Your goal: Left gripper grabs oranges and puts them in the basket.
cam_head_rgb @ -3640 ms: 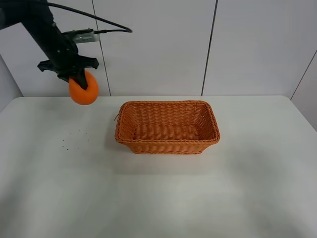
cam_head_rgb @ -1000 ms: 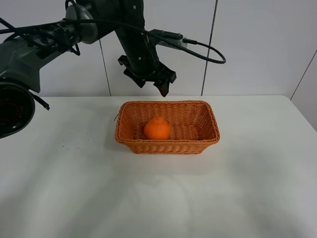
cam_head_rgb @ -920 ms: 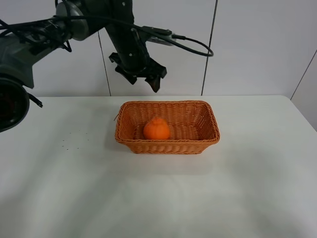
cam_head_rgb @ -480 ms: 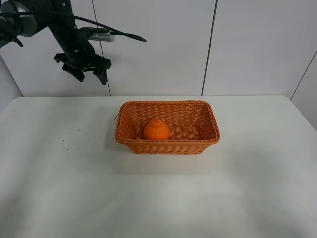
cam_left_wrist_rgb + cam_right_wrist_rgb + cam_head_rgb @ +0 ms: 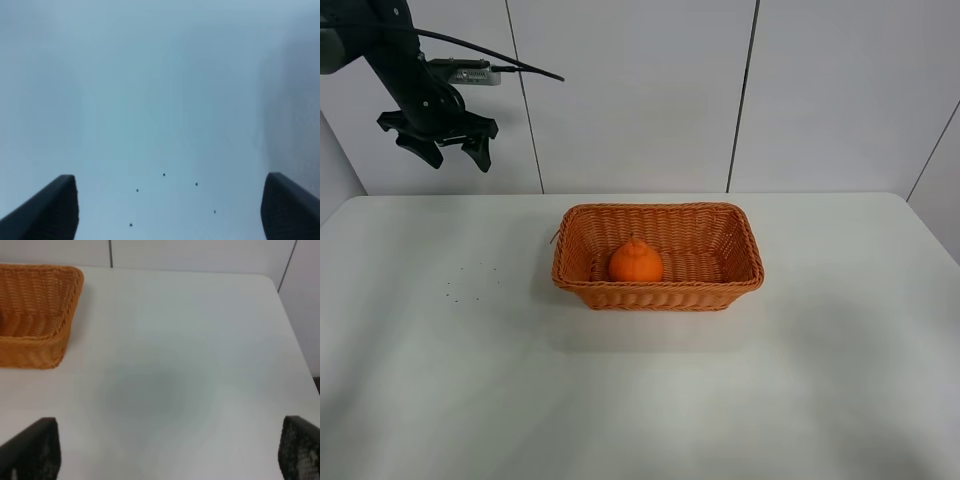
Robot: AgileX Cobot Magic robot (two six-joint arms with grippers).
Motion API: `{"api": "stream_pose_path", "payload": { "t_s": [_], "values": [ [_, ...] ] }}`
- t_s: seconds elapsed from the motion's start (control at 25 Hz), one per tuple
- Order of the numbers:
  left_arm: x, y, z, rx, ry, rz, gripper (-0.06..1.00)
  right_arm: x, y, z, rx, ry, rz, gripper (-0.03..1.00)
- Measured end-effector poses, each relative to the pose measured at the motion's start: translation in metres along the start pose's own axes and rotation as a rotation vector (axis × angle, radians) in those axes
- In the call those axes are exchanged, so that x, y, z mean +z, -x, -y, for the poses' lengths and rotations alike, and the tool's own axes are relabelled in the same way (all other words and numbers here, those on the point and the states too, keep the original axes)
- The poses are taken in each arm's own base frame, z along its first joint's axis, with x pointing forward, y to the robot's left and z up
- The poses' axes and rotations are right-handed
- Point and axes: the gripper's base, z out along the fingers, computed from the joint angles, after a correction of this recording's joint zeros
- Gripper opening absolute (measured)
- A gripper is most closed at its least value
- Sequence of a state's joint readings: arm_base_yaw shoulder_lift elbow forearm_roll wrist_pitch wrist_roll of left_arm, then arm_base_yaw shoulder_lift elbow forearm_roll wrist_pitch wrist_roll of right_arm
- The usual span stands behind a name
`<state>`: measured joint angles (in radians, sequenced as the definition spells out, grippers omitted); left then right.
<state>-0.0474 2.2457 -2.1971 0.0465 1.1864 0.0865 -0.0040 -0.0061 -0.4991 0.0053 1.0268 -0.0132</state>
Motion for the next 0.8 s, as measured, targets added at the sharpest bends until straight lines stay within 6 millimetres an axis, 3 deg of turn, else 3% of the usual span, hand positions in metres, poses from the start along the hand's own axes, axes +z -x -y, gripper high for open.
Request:
{"api": "stream_pose_path", "payload": {
  "t_s": [0.4, 0.72, 0.8],
  "values": [
    [-0.024, -0.029, -0.017, -0.054, 0.011, -0.047, 0.85, 0.000, 0.000, 0.000, 0.000, 0.000, 0.000, 0.69],
    [-0.041, -0.086, -0.017, -0.093, 0.006, -0.163, 0.85, 0.000, 0.000, 0.000, 0.000, 0.000, 0.000, 0.69],
    [-0.054, -0.101, -0.014, -0.097, -0.004, -0.167, 0.85, 0.000, 0.000, 0.000, 0.000, 0.000, 0.000, 0.69]
  ]
}}
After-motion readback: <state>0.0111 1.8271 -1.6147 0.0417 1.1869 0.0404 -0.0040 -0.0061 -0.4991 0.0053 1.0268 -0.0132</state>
